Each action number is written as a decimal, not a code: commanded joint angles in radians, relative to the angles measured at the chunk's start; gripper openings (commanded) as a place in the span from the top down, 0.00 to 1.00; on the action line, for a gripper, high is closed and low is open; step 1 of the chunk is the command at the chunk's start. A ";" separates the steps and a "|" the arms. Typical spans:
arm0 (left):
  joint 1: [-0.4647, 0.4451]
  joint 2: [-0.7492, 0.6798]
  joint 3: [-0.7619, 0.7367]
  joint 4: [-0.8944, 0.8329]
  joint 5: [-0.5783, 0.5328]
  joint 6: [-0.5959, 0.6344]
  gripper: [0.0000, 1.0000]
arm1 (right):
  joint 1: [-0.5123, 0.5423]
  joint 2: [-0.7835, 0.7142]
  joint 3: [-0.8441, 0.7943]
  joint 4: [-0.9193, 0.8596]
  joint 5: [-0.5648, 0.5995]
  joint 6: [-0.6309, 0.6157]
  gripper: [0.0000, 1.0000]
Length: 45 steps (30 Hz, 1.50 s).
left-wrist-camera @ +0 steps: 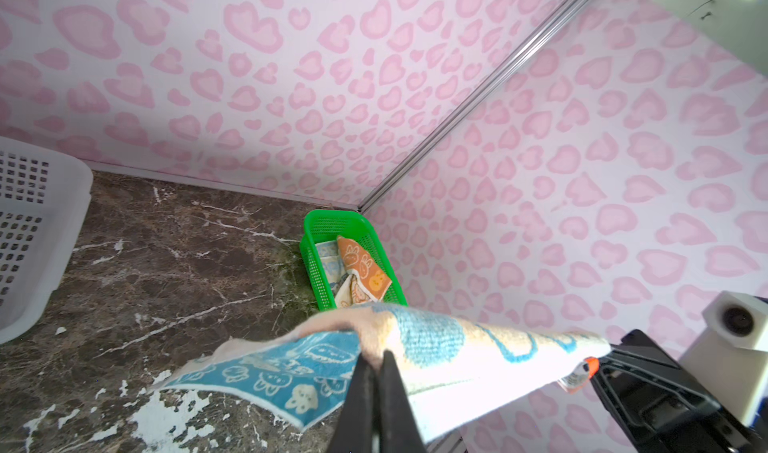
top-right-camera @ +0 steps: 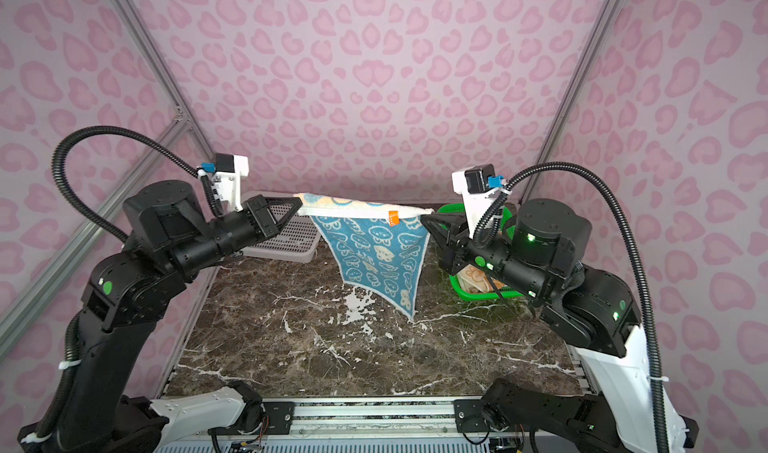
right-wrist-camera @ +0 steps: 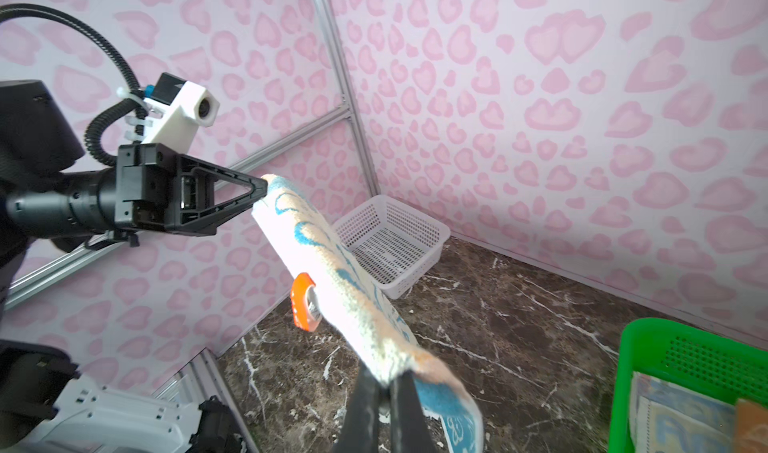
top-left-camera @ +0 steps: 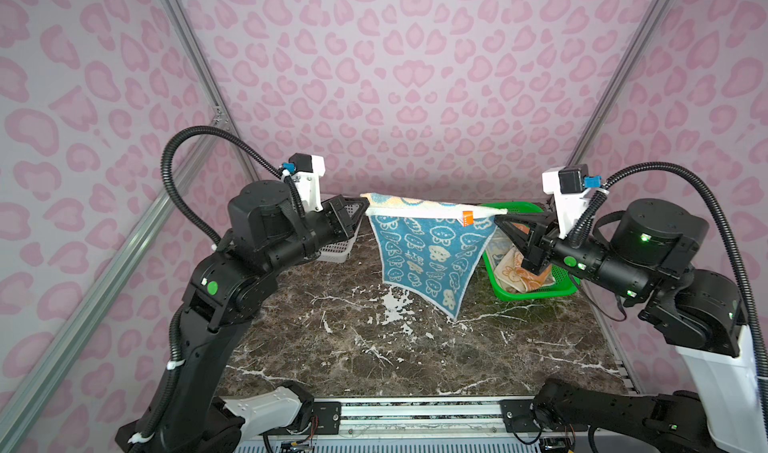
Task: Fold and stack the towels
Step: 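Lift the towel by both corners high above the table, then lower the held edge onto the towel, folding it toward the robot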
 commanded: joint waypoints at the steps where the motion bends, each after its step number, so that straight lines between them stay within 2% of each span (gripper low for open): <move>1: 0.002 -0.001 0.033 -0.045 -0.006 -0.044 0.98 | 0.007 -0.016 -0.013 0.030 -0.008 -0.004 1.00; 5: 0.082 0.078 0.054 -0.104 0.015 -0.024 0.97 | -0.045 0.071 0.038 -0.034 0.080 -0.002 1.00; 7: 0.132 0.125 0.030 -0.097 0.047 -0.013 0.97 | -0.150 0.139 0.047 -0.054 0.013 0.026 1.00; 9: 0.178 0.178 -0.010 -0.064 0.089 -0.008 0.97 | -0.282 0.197 -0.004 -0.021 -0.108 0.064 1.00; 11: 0.202 0.240 -0.047 -0.038 0.102 0.008 0.97 | -0.359 0.252 -0.069 0.018 -0.162 0.079 1.00; 17: 0.250 0.466 -0.122 0.040 0.110 0.046 0.97 | -0.467 0.429 -0.214 0.172 -0.253 0.114 1.00; 21: 0.257 0.634 -0.062 0.029 0.123 0.075 0.97 | -0.502 0.557 -0.219 0.226 -0.292 0.122 1.00; 24: 0.257 0.696 -0.067 0.028 0.102 0.087 0.97 | -0.504 0.630 -0.212 0.219 -0.313 0.112 1.00; 27: 0.256 0.702 -0.142 0.056 0.084 0.096 0.97 | -0.502 0.674 -0.268 0.217 -0.338 0.117 1.00; 30: 0.257 0.665 -0.274 0.111 0.078 0.090 0.97 | -0.486 0.662 -0.413 0.282 -0.333 0.139 1.00; 38: 0.220 0.518 -0.626 0.240 0.052 0.064 0.97 | -0.427 0.554 -0.754 0.387 -0.279 0.167 1.00; 45: 0.144 0.436 -0.815 0.280 -0.006 0.041 0.97 | -0.370 0.461 -0.911 0.400 -0.249 0.179 1.00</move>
